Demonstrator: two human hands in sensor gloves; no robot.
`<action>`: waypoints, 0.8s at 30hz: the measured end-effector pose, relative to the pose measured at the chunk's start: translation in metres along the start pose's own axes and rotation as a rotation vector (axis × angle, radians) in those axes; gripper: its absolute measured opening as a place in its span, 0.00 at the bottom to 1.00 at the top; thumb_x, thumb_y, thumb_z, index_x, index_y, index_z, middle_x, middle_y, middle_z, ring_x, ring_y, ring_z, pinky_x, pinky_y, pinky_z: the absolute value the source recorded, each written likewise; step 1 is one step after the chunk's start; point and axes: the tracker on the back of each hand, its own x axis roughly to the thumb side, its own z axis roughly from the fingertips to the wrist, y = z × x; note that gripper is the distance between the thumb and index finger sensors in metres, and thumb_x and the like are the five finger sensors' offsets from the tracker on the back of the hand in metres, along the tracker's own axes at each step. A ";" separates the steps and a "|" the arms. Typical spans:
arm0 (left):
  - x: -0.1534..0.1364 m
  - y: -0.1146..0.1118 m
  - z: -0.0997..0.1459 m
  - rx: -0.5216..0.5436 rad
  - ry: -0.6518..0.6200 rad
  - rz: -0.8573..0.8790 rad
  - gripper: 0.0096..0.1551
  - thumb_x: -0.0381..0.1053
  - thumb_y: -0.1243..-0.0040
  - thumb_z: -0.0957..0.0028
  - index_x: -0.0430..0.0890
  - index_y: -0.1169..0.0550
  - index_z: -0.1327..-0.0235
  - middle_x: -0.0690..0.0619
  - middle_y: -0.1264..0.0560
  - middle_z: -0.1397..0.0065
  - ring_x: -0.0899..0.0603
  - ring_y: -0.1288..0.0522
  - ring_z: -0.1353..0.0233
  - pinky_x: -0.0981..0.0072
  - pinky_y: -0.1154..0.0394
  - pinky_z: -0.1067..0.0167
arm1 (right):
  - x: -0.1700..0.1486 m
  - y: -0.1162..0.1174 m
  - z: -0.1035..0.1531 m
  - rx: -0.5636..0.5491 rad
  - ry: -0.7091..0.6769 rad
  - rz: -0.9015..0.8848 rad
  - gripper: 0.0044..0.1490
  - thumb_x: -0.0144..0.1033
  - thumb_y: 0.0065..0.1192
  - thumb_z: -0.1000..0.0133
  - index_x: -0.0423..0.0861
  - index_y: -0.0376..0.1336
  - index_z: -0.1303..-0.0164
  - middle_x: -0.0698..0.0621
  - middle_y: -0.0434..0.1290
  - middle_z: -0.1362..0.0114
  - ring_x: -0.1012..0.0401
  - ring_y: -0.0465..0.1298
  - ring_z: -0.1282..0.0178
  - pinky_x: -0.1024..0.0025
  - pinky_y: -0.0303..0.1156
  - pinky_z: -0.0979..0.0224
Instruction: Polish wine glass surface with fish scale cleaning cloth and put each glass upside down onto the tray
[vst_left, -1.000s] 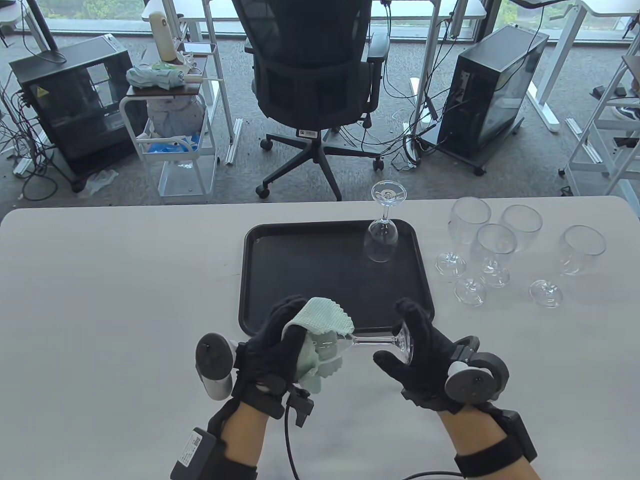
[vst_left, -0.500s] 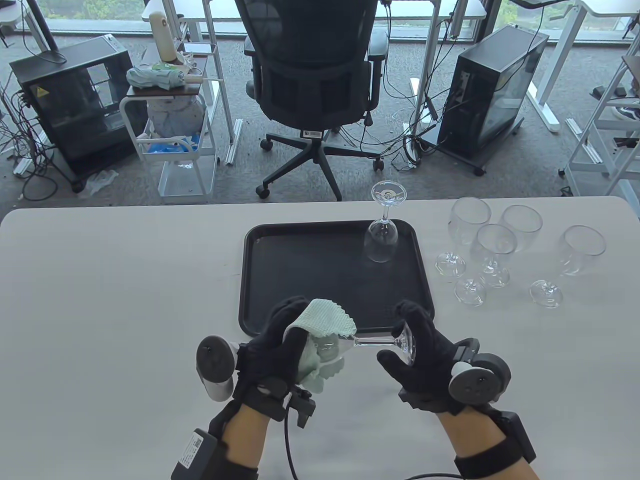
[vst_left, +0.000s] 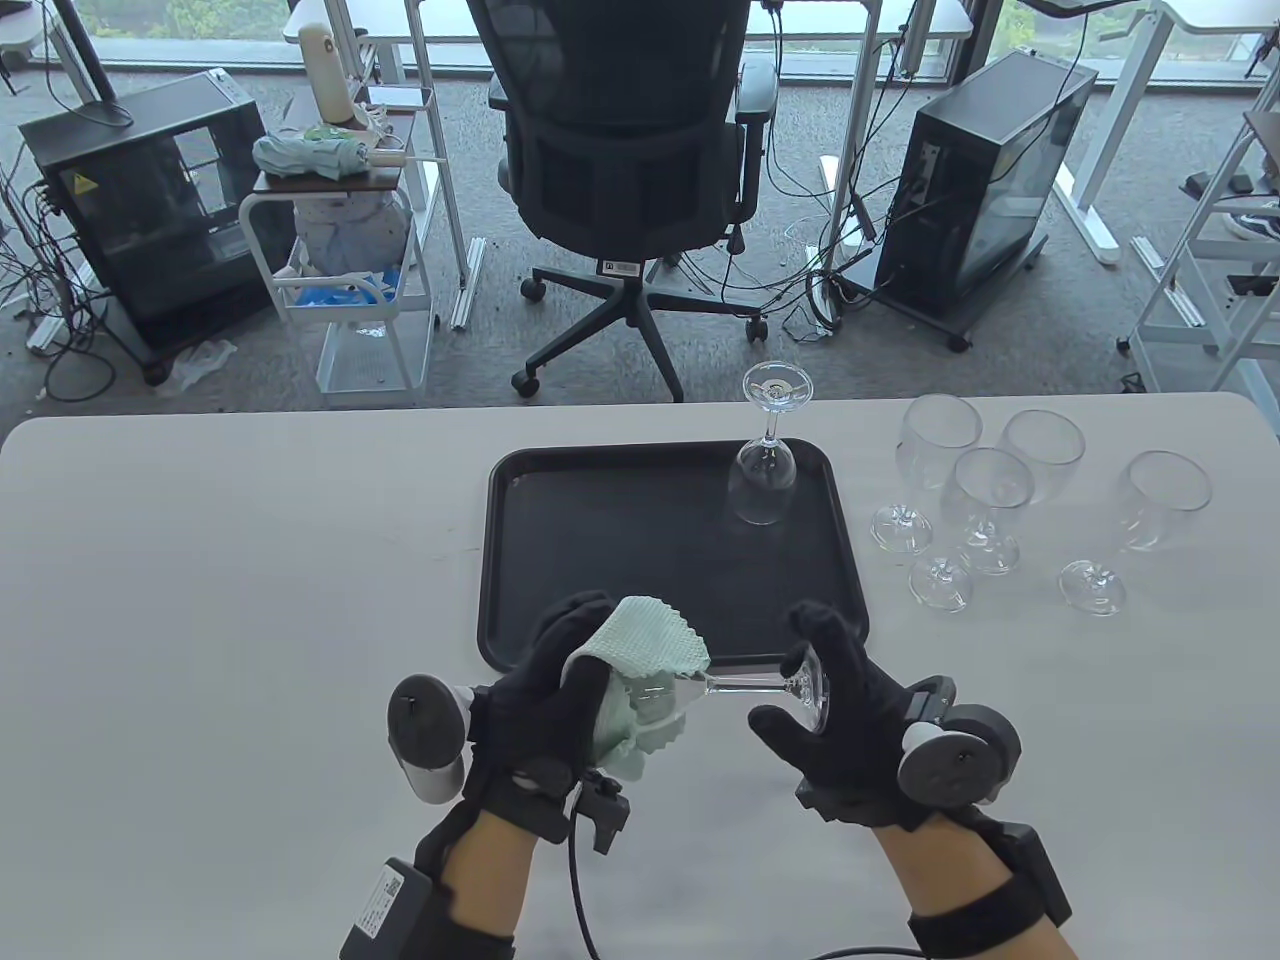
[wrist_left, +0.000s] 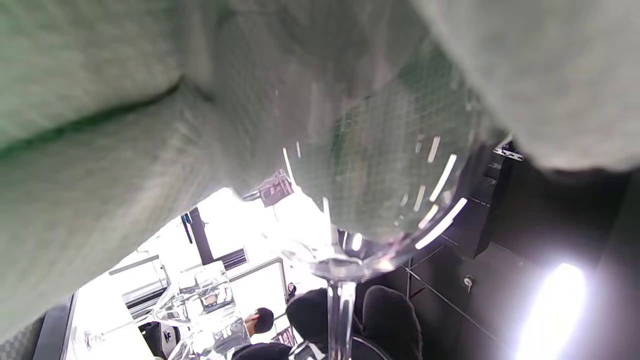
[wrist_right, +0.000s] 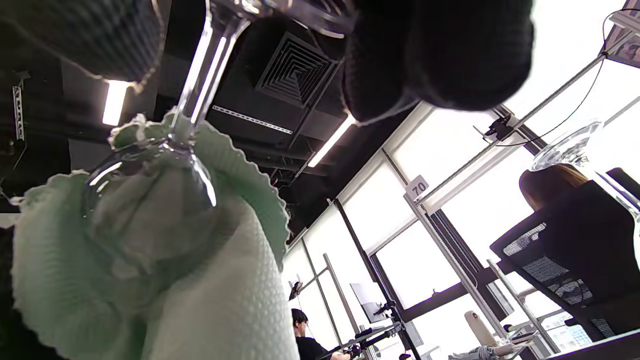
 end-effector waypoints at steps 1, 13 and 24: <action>0.001 0.000 0.000 0.008 -0.003 -0.012 0.33 0.74 0.47 0.43 0.60 0.29 0.29 0.50 0.35 0.19 0.35 0.31 0.26 0.40 0.19 0.50 | -0.003 0.002 0.000 0.016 0.073 -0.075 0.56 0.69 0.64 0.47 0.56 0.38 0.22 0.41 0.59 0.25 0.51 0.78 0.50 0.61 0.82 0.53; -0.004 0.002 -0.001 -0.017 0.000 0.002 0.33 0.74 0.46 0.44 0.60 0.29 0.29 0.50 0.35 0.19 0.35 0.31 0.26 0.41 0.19 0.51 | 0.002 0.000 0.000 0.040 -0.062 0.072 0.64 0.70 0.64 0.48 0.53 0.31 0.22 0.40 0.52 0.20 0.49 0.77 0.46 0.57 0.82 0.49; 0.001 -0.006 0.002 0.020 -0.060 -0.091 0.33 0.74 0.47 0.44 0.60 0.29 0.30 0.51 0.36 0.20 0.36 0.32 0.26 0.40 0.19 0.50 | -0.019 0.007 0.002 0.106 0.341 -0.307 0.52 0.71 0.56 0.44 0.53 0.43 0.20 0.38 0.62 0.28 0.50 0.78 0.55 0.60 0.81 0.59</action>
